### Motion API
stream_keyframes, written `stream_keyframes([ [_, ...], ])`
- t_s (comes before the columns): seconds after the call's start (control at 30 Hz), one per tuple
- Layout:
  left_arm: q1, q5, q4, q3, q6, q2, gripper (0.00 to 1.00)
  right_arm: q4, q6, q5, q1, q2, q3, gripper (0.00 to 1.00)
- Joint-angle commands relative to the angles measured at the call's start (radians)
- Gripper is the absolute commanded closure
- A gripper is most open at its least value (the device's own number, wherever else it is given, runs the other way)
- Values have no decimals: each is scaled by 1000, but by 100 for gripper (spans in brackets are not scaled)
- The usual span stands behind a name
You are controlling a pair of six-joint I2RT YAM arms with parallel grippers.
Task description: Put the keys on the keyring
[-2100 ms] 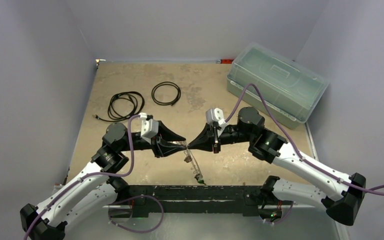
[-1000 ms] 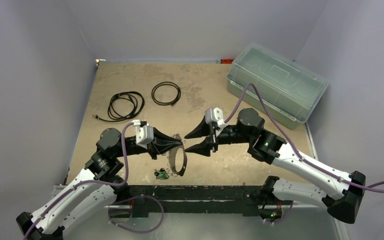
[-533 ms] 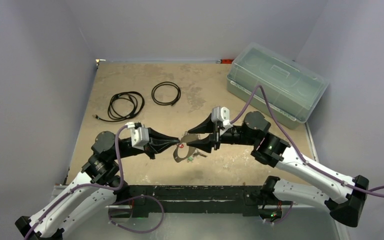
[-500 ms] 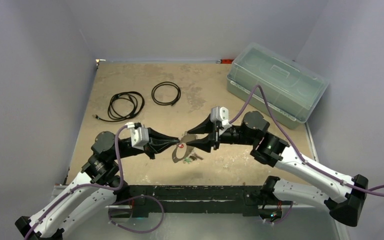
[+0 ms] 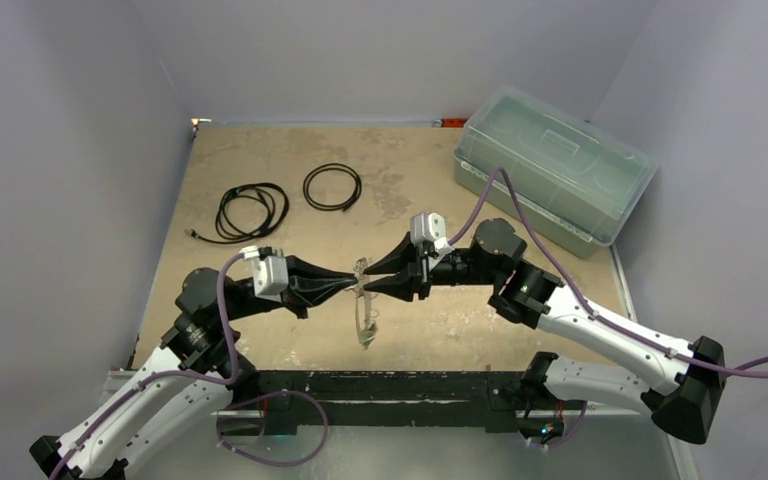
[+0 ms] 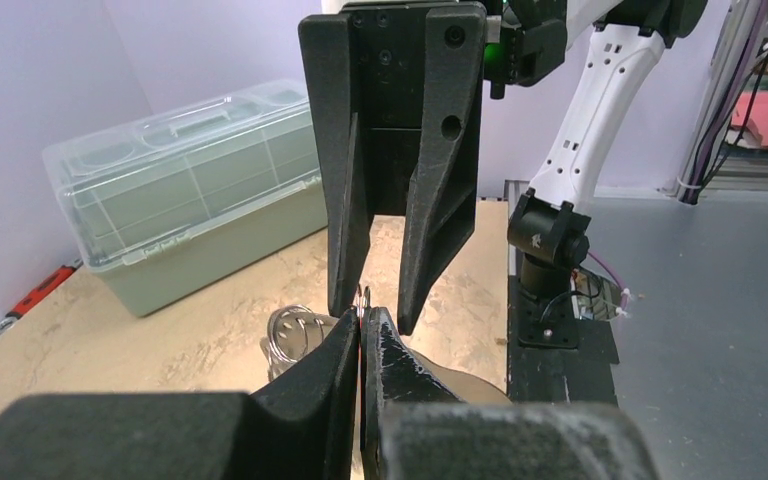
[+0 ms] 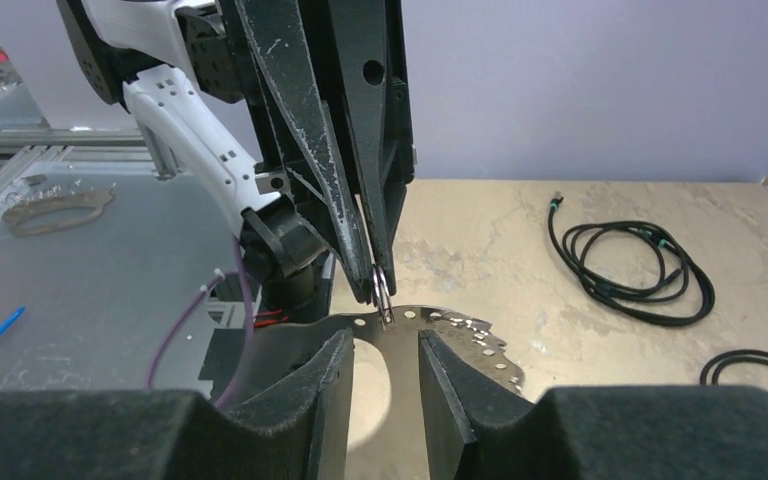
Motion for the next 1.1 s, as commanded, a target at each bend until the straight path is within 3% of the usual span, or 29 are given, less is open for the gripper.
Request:
stream_keyframes([
  [0.0,0,-29,108,-10,-40,-17,100,106,39,-46,4,8,-13,68],
  [1.07,27,-65,241,-46,-134,-28,100,359,161,-89,4,53,-37,81],
])
